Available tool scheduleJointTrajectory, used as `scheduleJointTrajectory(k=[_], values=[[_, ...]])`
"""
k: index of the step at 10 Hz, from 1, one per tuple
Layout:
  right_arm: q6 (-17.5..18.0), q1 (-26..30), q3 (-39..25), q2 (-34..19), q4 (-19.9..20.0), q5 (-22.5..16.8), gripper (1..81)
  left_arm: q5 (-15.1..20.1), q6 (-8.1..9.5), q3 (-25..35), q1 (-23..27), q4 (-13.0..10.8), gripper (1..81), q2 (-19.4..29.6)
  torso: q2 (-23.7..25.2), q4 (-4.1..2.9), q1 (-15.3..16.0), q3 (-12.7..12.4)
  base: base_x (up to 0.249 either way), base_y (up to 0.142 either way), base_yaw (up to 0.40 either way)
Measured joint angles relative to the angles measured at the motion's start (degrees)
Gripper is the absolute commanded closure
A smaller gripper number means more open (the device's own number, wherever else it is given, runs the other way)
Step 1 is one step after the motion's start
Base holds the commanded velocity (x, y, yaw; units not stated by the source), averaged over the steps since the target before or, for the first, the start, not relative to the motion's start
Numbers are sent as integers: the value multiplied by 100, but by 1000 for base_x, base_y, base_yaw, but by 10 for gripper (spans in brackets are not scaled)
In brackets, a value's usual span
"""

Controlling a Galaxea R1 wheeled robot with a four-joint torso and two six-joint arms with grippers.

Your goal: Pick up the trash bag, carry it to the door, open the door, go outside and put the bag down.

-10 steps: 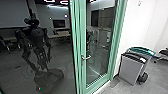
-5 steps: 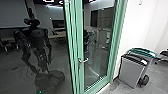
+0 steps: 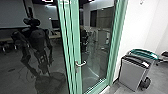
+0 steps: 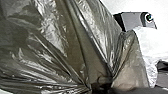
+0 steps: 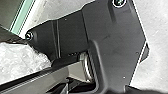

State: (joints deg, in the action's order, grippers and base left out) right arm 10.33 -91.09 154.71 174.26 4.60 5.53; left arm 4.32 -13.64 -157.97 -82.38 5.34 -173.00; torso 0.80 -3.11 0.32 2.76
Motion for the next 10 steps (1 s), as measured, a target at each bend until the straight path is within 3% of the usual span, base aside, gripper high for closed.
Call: scheduleJointTrajectory(k=[10], values=[[0,-1,0,0,-20,-2,10,-2,0,0,2,0,811,0,0,0,0,0,170,-65,0]])
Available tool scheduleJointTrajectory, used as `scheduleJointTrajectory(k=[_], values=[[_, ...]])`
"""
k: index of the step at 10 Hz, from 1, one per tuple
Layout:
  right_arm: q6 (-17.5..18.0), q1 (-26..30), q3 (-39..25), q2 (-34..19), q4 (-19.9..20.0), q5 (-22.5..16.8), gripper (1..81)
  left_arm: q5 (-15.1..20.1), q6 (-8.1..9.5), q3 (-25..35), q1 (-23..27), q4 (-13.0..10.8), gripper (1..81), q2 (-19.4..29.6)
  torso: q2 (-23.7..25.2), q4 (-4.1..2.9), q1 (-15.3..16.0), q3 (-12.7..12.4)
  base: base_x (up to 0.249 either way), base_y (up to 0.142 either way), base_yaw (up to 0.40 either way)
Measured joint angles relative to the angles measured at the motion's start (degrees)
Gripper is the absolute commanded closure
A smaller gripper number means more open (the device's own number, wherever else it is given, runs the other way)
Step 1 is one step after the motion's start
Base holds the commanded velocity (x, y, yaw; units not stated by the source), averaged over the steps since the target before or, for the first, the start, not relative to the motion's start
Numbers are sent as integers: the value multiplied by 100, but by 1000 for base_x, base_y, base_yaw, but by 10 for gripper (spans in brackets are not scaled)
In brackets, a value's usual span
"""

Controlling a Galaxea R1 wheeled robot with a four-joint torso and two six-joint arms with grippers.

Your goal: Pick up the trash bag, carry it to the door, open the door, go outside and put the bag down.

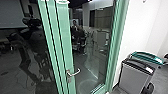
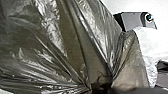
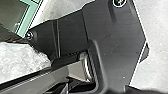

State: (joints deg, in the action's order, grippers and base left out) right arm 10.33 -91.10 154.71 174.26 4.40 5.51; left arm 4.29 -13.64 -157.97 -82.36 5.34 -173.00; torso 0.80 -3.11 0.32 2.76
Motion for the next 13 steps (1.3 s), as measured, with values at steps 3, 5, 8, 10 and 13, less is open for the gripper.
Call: scheduleJointTrajectory(k=[3,5,8,10,13], values=[[-2,1,0,0,0,2,10,0,-2,0,0,0,811,0,0,0,0,0,162,-65,0],[0,0,0,2,0,0,10,2,0,0,-2,0,811,0,0,0,0,0,152,-65,0],[0,0,0,2,0,0,10,0,0,0,0,0,811,-2,0,0,0,0,144,-64,0],[0,0,0,0,0,2,10,0,0,0,0,0,811,-2,0,0,0,0,132,0,0],[-2,1,2,13,-2,2,10,2,0,0,0,0,811,0,0,0,-2,0,122,0,0]])
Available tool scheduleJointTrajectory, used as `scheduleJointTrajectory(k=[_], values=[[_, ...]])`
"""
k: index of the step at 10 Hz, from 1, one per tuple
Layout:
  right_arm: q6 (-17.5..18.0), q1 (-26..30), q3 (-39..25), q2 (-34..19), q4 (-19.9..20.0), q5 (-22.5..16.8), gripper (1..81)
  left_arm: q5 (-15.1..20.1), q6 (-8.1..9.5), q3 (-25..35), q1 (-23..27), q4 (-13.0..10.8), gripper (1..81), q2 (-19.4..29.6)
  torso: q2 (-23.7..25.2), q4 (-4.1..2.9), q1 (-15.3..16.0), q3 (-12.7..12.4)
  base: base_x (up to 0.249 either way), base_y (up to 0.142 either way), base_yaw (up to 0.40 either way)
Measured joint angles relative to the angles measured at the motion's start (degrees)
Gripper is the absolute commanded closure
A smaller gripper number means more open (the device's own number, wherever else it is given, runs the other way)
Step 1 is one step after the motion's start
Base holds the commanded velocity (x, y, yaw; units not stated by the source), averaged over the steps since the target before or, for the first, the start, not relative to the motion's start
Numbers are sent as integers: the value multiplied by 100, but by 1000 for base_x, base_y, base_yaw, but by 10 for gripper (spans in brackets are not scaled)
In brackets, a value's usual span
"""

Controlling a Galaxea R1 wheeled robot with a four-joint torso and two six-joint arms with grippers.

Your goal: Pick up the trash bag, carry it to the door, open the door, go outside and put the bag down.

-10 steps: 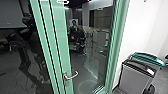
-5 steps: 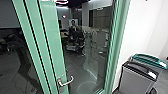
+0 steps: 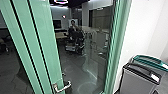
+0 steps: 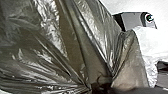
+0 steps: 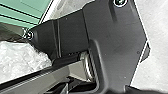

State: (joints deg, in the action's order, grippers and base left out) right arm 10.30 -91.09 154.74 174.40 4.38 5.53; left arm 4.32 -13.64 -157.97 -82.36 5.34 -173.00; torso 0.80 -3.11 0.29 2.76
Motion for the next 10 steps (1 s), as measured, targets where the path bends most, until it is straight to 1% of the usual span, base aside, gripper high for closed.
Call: scheduleJointTrajectory(k=[1,10], values=[[0,2,1,0,0,0,10,-2,-2,0,2,0,811,-2,0,0,2,0,89,0,0],[0,13,0,2,-11,-5,10,0,0,0,-2,0,811,-2,-2,0,2,2,0,0,0]])
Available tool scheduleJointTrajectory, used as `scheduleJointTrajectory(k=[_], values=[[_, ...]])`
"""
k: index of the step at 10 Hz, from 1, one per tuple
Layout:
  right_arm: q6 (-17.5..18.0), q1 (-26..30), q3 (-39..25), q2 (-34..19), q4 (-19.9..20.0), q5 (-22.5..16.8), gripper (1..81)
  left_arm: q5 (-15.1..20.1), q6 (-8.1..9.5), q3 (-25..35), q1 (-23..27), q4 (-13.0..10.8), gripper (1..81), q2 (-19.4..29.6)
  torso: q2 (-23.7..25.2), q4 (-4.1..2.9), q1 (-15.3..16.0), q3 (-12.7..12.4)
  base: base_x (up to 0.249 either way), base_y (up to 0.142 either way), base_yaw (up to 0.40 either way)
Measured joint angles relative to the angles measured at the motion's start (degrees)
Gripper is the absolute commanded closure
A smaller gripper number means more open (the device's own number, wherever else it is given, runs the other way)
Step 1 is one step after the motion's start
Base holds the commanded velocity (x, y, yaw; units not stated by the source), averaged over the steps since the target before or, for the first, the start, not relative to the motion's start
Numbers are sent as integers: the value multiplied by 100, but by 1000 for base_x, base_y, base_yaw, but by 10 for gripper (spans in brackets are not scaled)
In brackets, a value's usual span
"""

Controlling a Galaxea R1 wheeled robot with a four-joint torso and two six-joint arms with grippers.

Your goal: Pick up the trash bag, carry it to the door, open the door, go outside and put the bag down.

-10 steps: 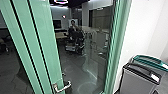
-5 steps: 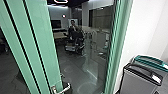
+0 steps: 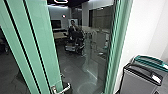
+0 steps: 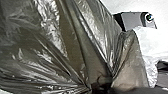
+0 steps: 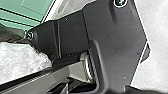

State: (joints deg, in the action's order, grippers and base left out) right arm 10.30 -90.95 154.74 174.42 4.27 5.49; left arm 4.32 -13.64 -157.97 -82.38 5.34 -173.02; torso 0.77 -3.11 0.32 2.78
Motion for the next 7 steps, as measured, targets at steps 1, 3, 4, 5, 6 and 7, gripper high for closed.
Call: scheduleJointTrajectory(k=[1,3,4,5,6,7], values=[[0,0,1,0,0,0,10,0,0,0,2,0,811,0,0,0,0,0,0,0,0],[0,0,1,0,0,0,10,0,-2,0,2,0,811,2,0,0,0,0,0,0,0],[0,0,1,0,-2,0,10,0,-2,0,2,0,811,2,0,0,0,0,0,0,0],[2,0,1,-2,-2,0,10,0,-2,0,0,0,811,2,0,0,0,0,0,0,0],[2,0,1,0,-2,2,10,0,-5,0,0,0,811,2,0,0,0,0,0,0,0],[2,-2,1,0,0,0,10,-2,-5,0,0,0,811,2,0,0,0,0,0,0,107]])
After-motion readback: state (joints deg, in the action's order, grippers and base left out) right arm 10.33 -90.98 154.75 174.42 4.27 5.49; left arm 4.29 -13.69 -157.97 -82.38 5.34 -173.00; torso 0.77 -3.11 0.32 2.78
